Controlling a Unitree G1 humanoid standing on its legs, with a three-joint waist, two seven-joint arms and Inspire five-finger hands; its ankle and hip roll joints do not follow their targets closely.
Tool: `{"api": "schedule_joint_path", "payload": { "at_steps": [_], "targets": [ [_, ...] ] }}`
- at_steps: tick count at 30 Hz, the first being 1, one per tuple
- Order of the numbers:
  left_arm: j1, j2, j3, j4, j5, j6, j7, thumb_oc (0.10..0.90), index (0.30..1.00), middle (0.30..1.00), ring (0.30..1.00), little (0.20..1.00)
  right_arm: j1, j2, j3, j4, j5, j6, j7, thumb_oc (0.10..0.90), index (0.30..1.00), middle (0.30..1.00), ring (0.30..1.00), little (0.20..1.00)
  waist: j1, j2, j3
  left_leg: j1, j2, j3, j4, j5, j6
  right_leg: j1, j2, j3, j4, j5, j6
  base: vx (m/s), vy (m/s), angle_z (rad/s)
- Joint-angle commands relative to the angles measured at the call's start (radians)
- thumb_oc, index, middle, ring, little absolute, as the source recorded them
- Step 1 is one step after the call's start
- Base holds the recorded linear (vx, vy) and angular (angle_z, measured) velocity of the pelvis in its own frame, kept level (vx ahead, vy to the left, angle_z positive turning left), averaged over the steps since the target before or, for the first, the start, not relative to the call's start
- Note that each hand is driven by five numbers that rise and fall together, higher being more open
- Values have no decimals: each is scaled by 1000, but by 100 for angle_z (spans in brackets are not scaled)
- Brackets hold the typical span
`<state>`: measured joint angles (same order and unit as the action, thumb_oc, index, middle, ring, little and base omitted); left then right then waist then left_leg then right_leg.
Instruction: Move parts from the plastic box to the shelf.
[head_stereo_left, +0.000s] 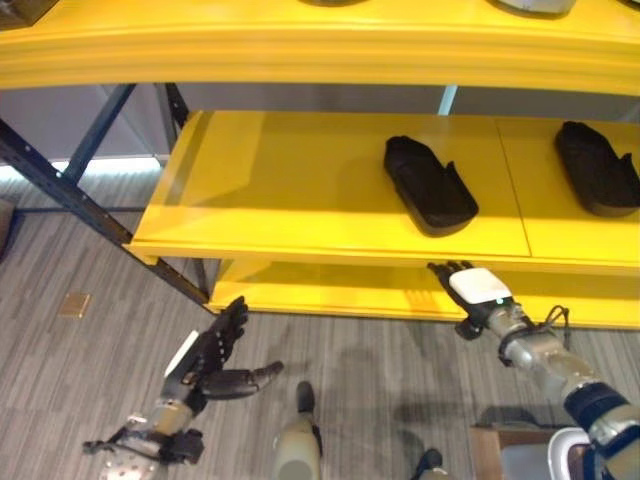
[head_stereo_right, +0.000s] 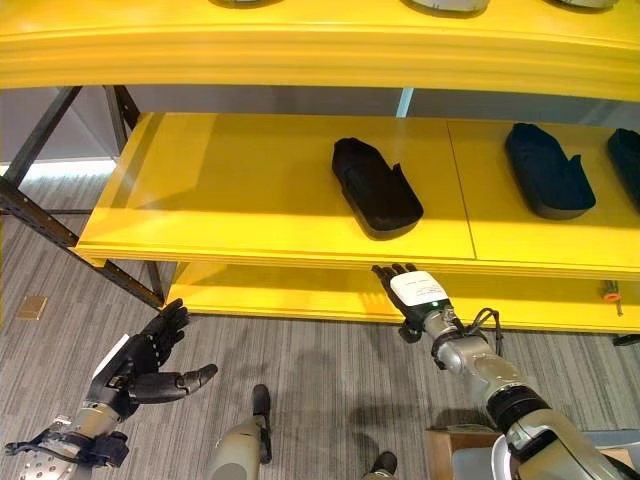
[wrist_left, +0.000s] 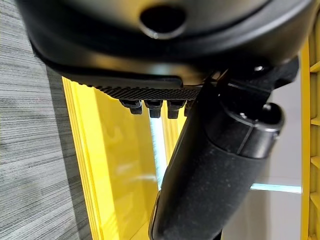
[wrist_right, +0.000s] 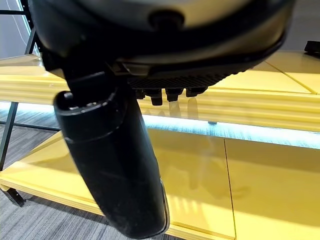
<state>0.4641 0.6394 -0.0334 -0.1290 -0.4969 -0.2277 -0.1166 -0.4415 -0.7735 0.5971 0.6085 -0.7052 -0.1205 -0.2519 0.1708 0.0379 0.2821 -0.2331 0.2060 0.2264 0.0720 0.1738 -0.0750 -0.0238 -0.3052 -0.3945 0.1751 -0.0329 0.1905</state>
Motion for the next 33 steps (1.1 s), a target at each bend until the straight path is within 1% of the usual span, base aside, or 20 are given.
{"api": "schedule_joint_path", "payload": {
  "at_steps": [1,12,13,15,20,22,23,28,33],
  "targets": [
    [-30,-5,65,-101,4,-104,16,900,1000,1000,1000,1000,-199,-50,-60,33,-12,42,-90,900,1000,1000,1000,1000,17,-25,-11,-19,72,-46,90,-17,-35,-60,-18,68,15,109,-7,0,0,0],
    [-35,-4,68,-94,15,-105,21,900,1000,1000,1000,1000,-243,-112,-68,-12,-33,52,-106,900,1000,1000,1000,1000,11,-29,6,-31,76,-47,99,-21,-36,-78,-19,76,26,107,-9,3,-1,-1],
    [-34,-7,73,-92,17,-105,22,900,1000,1000,1000,1000,-243,-132,-74,-36,-37,51,-107,900,1000,1000,1000,1000,8,-32,10,-32,78,-47,102,-22,-35,-82,-19,78,30,105,-10,0,0,0],
    [-33,-9,78,-90,26,-105,24,900,1000,1000,1000,1000,-232,-145,-94,-72,-38,49,-110,900,1000,1000,1000,1000,5,-33,15,-32,79,-47,110,-30,-37,-82,-19,80,39,99,-10,0,0,0],
    [-32,-18,95,-88,42,-106,31,900,1000,1000,1000,1000,-182,-182,-152,-172,-48,39,-108,900,1000,1000,1000,1000,-1,-40,17,-36,80,-47,109,-29,-33,-87,-17,81,37,103,-11,0,0,0],
    [-31,-24,104,-90,51,-106,36,900,1000,1000,1000,1000,-141,-201,-191,-235,-52,28,-104,900,1000,1000,1000,1000,-6,-45,16,-37,81,-47,112,-31,-33,-87,-16,81,37,103,-11,0,0,0],
    [-31,-24,103,-90,51,-106,36,900,1000,1000,1000,1000,-138,-202,-193,-237,-52,28,-103,900,1000,1000,1000,1000,-5,-45,16,-37,81,-47,112,-31,-33,-87,-16,81,37,102,-11,0,0,0],
    [-25,-35,127,-94,73,-106,43,900,1000,1000,1000,1000,-31,-225,-302,-375,-41,-2,-97,900,1000,1000,1000,1000,-19,-54,17,-44,82,-47,120,-36,-31,-90,-14,83,39,100,-12,0,0,0],
    [-22,-32,132,-101,77,-111,39,900,1000,1000,1000,1000,2,-238,-334,-414,-25,-18,-94,900,1000,1000,1000,1000,-23,-58,14,-48,84,-46,125,-38,-31,-92,-13,85,38,100,-12,1,-2,-2]
  ]
}}
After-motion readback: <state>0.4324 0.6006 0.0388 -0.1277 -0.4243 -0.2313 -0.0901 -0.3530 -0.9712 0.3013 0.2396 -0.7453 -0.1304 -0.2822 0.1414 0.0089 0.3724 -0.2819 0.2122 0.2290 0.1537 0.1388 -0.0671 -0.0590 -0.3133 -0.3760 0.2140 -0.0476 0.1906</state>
